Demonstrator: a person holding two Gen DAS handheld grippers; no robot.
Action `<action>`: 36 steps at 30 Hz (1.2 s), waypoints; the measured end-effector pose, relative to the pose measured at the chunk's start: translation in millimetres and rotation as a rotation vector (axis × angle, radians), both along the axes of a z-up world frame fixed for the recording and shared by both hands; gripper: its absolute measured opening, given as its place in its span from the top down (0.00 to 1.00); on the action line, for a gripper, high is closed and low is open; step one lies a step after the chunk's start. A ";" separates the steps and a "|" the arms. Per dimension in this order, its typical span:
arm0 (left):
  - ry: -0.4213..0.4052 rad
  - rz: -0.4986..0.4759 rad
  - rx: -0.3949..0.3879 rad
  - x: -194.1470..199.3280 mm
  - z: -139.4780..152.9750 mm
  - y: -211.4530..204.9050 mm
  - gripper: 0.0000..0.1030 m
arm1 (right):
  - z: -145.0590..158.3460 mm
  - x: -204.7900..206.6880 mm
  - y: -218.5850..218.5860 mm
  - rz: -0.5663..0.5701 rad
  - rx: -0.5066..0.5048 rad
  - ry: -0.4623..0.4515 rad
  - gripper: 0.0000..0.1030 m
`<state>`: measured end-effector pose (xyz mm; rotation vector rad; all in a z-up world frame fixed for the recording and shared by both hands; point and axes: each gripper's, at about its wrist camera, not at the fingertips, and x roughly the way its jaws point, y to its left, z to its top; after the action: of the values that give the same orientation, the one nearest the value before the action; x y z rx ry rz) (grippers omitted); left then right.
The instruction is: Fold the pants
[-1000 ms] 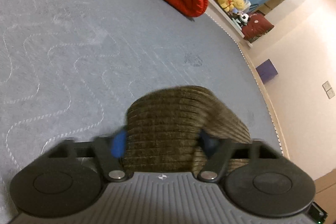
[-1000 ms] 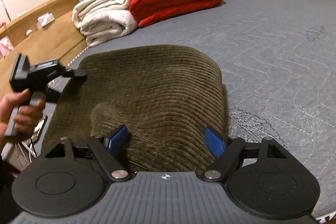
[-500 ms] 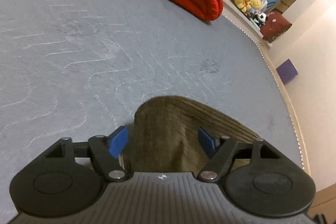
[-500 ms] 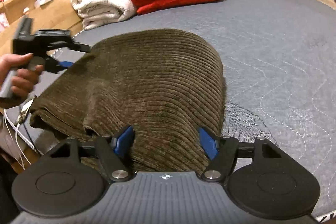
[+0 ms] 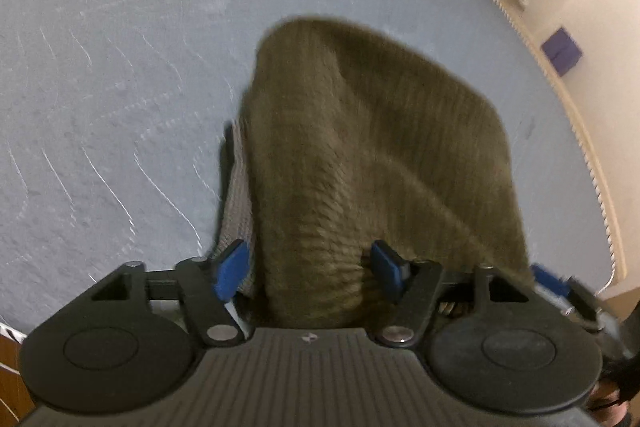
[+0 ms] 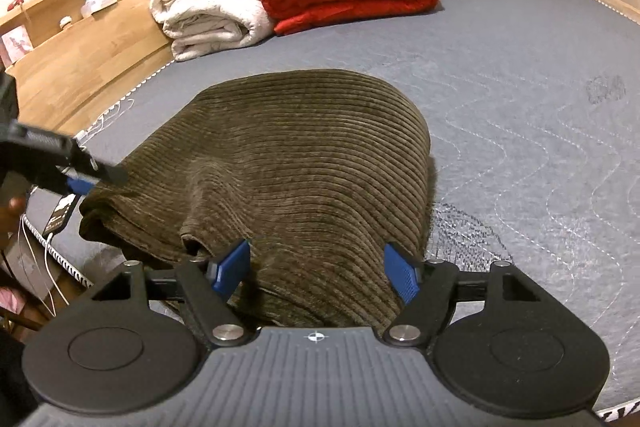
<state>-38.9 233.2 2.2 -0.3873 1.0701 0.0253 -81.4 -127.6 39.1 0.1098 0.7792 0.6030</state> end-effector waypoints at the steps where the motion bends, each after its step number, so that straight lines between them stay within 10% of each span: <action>1: -0.003 -0.022 0.050 0.9 -0.5 -7.0 0.32 | 0.4 -0.7 1.3 0.001 -0.005 -0.001 0.26; 4: -0.050 -0.110 0.143 -1.8 8.6 -18.2 0.74 | 0.2 -1.3 4.3 0.001 -0.015 -0.001 0.26; 10: -0.161 -0.029 0.050 -30.4 61.0 28.6 0.79 | 1.2 -0.8 2.3 -0.024 -0.029 0.001 0.25; 14: 0.005 -0.061 0.183 -29.8 34.9 30.8 0.64 | -3.7 0.7 2.8 -0.040 -0.072 0.012 0.25; 17: -0.102 -0.021 0.326 -37.1 53.6 25.2 0.49 | -9.5 3.8 3.0 -0.047 -0.092 0.033 0.25; 21: -0.205 -0.073 0.226 -40.2 70.0 17.9 0.45 | -10.8 5.9 3.7 -0.058 -0.092 0.044 0.25; 27: 0.075 -0.303 0.377 -29.0 3.9 -17.3 0.46 | -14.8 11.4 2.7 -0.067 -0.077 0.070 0.25; 36: -0.206 -0.140 0.227 -14.7 44.0 14.8 0.01 | -10.4 51.2 -23.7 -0.180 0.118 0.104 0.15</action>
<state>-53.6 248.0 46.2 -0.1067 0.8775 -0.0178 -30.3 -151.3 28.7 0.3186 0.8243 0.4751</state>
